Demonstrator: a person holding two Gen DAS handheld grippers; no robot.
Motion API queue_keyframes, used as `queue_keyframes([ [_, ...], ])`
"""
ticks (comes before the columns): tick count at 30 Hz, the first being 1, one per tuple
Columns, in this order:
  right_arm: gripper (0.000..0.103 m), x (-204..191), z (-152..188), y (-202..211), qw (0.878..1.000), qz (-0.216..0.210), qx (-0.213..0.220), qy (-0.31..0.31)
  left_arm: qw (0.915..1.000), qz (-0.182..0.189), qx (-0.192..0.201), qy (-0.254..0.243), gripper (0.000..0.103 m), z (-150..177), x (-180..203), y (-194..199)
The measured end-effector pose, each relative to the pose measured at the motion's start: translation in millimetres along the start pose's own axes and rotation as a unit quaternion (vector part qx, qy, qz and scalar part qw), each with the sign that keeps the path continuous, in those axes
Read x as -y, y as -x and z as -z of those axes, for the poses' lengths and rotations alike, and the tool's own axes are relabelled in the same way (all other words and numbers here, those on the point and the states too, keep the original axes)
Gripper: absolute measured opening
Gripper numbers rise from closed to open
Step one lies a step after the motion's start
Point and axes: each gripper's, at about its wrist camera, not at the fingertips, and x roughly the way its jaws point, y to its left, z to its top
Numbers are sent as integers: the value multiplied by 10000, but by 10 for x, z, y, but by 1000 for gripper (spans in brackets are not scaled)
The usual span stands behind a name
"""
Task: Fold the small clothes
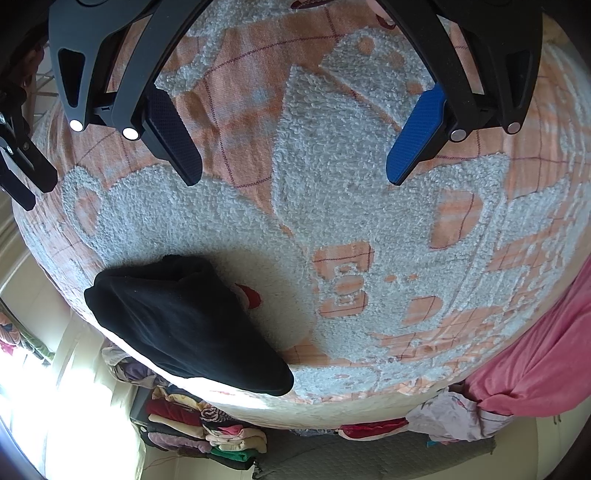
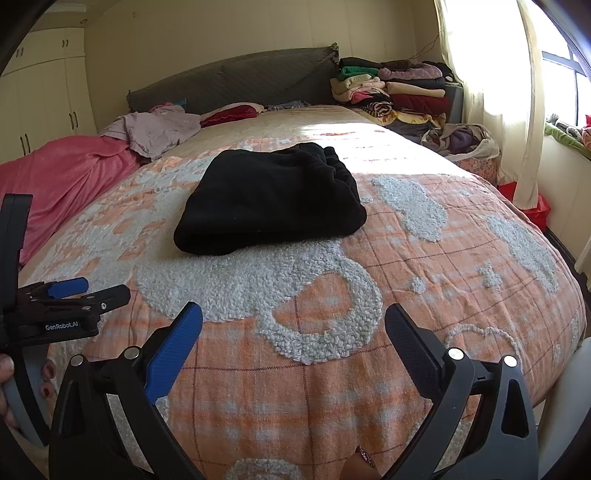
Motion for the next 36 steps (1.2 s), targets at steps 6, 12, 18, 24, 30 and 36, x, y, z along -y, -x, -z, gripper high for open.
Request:
queue_keyframes([
  [6,99,12,1,1,10000,33,-7,-19,10000,-19,4,3,94,-2,-4,0],
  [12,99,11,2,15,10000,34,-1,1,10000,-37,9,4,94,0,-4,7],
  [18,99,33,1,22,10000,69,-2,-26,10000,-74,47,38,94,-3,-31,21],
  [24,98,293,30,120,9984,336,62,-447,9997,-93,16,222,94,-23,-95,16],
  [30,98,1167,171,469,9813,1504,191,-1182,9956,-366,148,854,94,-149,-539,102],
  [36,98,2885,629,1001,9131,3187,63,-2543,9759,-1053,158,1902,94,-549,-1846,231],
])
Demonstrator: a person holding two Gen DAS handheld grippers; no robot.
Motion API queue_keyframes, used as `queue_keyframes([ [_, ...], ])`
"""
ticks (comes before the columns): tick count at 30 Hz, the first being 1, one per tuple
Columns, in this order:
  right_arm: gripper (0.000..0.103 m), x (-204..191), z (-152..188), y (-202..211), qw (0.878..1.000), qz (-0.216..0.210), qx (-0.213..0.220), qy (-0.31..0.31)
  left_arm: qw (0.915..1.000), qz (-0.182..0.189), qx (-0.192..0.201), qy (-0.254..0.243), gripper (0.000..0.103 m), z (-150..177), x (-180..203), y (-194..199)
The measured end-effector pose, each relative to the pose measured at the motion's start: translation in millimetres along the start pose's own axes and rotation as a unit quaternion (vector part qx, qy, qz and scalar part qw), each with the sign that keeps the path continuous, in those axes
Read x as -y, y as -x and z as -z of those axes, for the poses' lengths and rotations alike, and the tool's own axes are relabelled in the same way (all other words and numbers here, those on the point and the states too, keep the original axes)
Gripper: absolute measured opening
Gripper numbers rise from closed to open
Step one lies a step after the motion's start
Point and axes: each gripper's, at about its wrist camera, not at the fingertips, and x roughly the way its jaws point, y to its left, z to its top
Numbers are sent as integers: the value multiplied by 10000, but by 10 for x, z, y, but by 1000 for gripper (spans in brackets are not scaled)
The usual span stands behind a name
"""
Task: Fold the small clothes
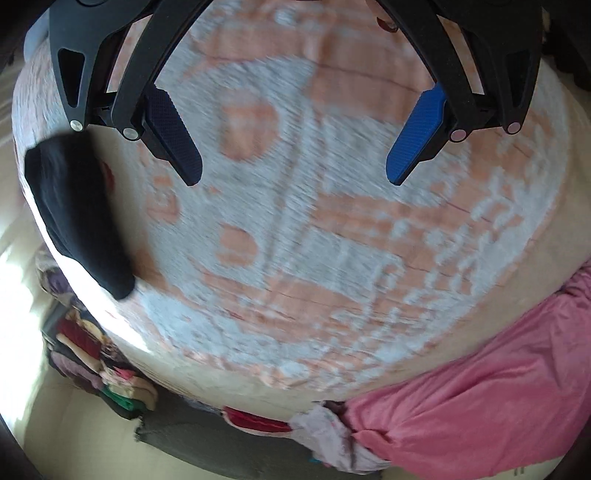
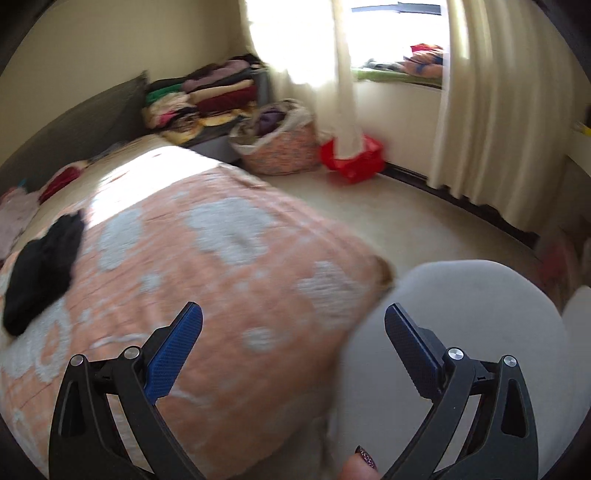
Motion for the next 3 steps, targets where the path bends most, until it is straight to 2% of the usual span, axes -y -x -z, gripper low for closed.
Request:
queue_keyframes([
  [3,98,894,-169,-439,9925,1062,-371,-484,9954,-818,297,396,94,-501,-723,-119],
])
